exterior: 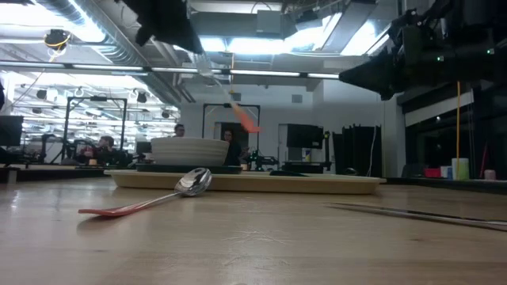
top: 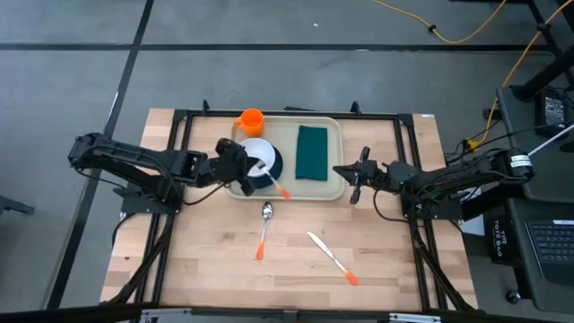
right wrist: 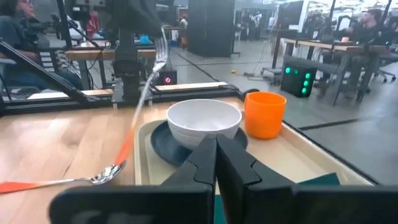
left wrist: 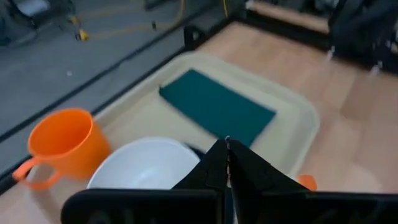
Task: Set up tray
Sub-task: Put the orange fork on top of the green table napkin on the brown serving tray
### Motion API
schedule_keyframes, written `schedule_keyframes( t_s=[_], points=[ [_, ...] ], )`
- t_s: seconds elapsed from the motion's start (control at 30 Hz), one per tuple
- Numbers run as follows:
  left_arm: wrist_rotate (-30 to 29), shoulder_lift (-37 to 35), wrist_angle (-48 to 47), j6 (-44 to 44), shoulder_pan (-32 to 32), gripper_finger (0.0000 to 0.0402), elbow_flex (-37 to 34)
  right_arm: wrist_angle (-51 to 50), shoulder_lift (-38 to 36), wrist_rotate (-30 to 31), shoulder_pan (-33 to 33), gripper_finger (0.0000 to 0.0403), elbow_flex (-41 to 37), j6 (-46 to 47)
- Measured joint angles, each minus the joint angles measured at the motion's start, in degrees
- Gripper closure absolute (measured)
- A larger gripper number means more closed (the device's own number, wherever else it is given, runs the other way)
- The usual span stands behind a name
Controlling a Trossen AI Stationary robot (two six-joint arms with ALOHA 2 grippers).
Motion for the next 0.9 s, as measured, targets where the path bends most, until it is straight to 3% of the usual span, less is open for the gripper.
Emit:
schedule_keyframes(
  t_s=[0.23,0.33,0.57,0.9],
  points=[
    [-5.1,0.0,32.3,8.3,0.3,0.0400,-11.7,-1.1,2.6,0.5,3.3,0.0391,2.4,0.3],
    [-6.1,0.0,40.8,8.8,1.3,0.0399,-15.7,-4.9,4.6,5.8,6.6,0.0395,5.9,-0.8],
    [-8.7,0.0,47.0,6.8,2.4,0.0399,-19.5,-23.0,8.8,21.7,11.5,0.0391,21.2,-10.2],
    [-10.5,0.0,50.1,10.1,2.4,0.0399,-19.5,-48.7,16.7,16.4,11.5,0.0387,43.6,-8.9]
  ],
)
